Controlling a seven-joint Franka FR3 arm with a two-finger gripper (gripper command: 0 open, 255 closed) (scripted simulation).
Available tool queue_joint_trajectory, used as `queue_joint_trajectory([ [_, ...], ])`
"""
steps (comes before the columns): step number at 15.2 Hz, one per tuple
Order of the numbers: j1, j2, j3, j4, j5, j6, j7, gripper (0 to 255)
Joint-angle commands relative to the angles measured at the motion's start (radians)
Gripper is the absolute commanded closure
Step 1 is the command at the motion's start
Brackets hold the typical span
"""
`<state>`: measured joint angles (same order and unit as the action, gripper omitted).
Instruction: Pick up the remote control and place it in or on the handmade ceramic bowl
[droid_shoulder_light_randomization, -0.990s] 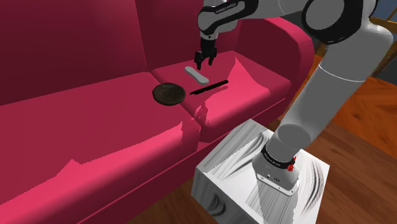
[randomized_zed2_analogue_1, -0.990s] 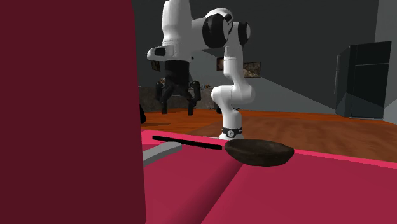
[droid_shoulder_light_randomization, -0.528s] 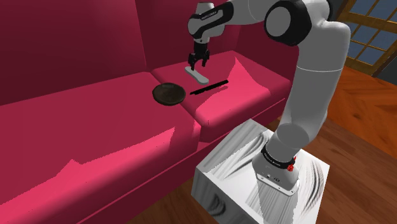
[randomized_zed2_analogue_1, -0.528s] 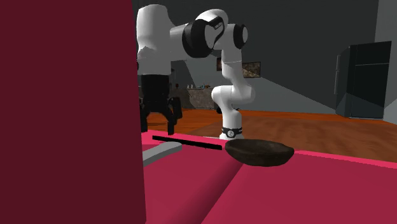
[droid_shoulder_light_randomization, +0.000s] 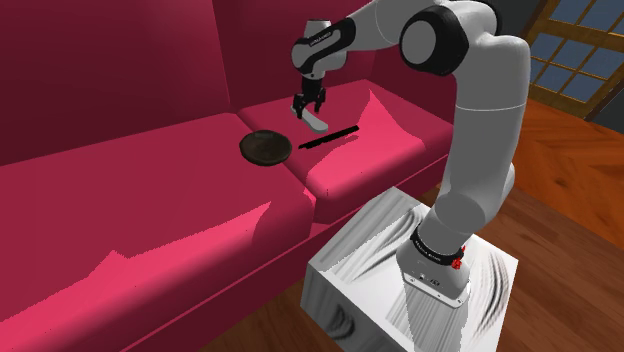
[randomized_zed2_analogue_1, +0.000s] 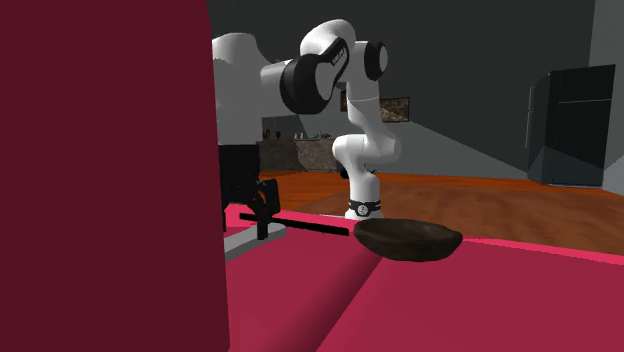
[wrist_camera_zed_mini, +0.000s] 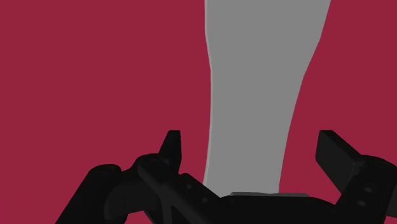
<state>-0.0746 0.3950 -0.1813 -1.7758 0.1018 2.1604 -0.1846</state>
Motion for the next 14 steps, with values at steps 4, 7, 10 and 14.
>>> queue_joint_trajectory([
  [4, 0.0, 0.008, 0.001, -0.006, 0.002, 0.014, 0.0, 0],
  [7, 0.0, 0.008, 0.001, -0.006, 0.002, 0.014, 0.0, 0],
  [10, 0.0, 0.008, 0.001, -0.006, 0.002, 0.014, 0.0, 255],
  [14, 0.0, 0.008, 0.001, -0.006, 0.002, 0.014, 0.0, 255],
])
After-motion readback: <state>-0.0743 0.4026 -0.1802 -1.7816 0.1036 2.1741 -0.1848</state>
